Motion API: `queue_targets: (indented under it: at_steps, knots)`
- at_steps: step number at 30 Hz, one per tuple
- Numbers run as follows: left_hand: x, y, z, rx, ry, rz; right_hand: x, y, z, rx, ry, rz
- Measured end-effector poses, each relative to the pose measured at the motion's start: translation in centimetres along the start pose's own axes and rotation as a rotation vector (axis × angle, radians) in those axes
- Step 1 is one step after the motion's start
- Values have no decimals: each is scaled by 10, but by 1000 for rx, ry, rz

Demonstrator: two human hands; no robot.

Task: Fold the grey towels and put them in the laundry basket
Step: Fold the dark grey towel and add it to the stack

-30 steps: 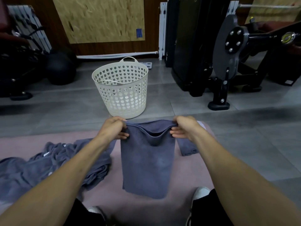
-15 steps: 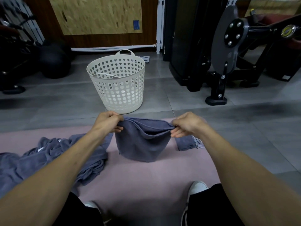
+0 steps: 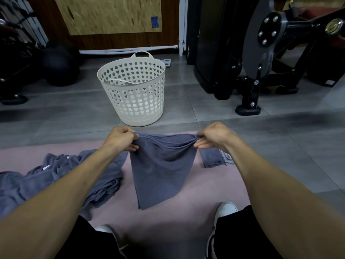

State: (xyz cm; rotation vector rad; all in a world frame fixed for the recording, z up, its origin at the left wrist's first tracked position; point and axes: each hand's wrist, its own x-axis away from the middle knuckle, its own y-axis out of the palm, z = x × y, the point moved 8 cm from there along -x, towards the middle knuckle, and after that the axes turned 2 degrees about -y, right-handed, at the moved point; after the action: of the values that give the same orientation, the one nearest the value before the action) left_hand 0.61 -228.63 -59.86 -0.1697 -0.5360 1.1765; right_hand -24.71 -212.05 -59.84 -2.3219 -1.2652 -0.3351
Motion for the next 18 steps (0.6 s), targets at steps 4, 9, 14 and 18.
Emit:
queue_targets:
  at_steps: [4,9,14,18]
  knots:
    - [0,1,5,41,15,-10,0,-4,-2,90,-32,7]
    - [6,12,9,-156,162,-70,4,-12,-9,391,-60,184]
    - [19,15,31,-658,591,10,10,-23,-30,449,-247,430]
    - [31,29,38,-966,710,89,18,-24,-28,546,-176,459]
